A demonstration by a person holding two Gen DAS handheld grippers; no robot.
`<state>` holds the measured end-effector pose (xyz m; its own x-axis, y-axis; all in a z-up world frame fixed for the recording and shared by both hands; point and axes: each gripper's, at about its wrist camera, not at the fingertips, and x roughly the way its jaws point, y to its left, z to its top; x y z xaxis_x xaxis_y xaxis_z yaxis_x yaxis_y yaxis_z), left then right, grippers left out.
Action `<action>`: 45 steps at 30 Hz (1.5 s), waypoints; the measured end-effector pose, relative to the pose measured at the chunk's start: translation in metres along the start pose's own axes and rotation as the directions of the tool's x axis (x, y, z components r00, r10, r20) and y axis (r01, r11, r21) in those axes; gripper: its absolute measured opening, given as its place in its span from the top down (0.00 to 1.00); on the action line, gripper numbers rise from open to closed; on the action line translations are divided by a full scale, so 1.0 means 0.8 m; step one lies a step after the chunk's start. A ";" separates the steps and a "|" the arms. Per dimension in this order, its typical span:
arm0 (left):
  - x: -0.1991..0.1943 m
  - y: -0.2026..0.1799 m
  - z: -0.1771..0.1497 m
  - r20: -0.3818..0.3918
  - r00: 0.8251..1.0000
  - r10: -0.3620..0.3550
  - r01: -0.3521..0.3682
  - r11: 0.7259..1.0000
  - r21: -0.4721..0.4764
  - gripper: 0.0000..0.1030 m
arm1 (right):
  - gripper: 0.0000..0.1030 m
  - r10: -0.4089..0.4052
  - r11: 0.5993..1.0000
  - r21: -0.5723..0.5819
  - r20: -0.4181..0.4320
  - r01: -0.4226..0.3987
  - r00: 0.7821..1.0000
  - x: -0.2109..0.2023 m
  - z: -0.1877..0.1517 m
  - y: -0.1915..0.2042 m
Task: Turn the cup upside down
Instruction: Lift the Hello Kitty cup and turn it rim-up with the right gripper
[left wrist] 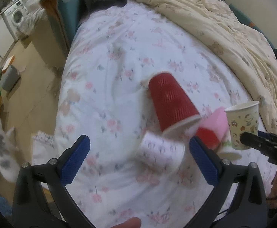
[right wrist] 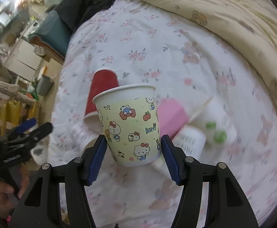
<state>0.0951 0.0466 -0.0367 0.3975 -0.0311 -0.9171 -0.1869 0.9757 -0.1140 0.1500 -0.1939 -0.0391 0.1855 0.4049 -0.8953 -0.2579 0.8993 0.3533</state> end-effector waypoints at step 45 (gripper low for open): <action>-0.025 0.010 -0.127 0.005 1.000 -0.002 0.002 0.997 -0.078 0.00 | 0.39 0.096 0.979 0.189 -0.126 -0.071 0.987 0.082 -0.187 0.015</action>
<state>-0.0053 0.0329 -0.0576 0.4021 -0.0317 -0.9150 -0.2558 0.9557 -0.1455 0.0170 -0.1816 -0.1340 0.0385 0.4651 -0.8844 -0.0871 0.8833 0.4607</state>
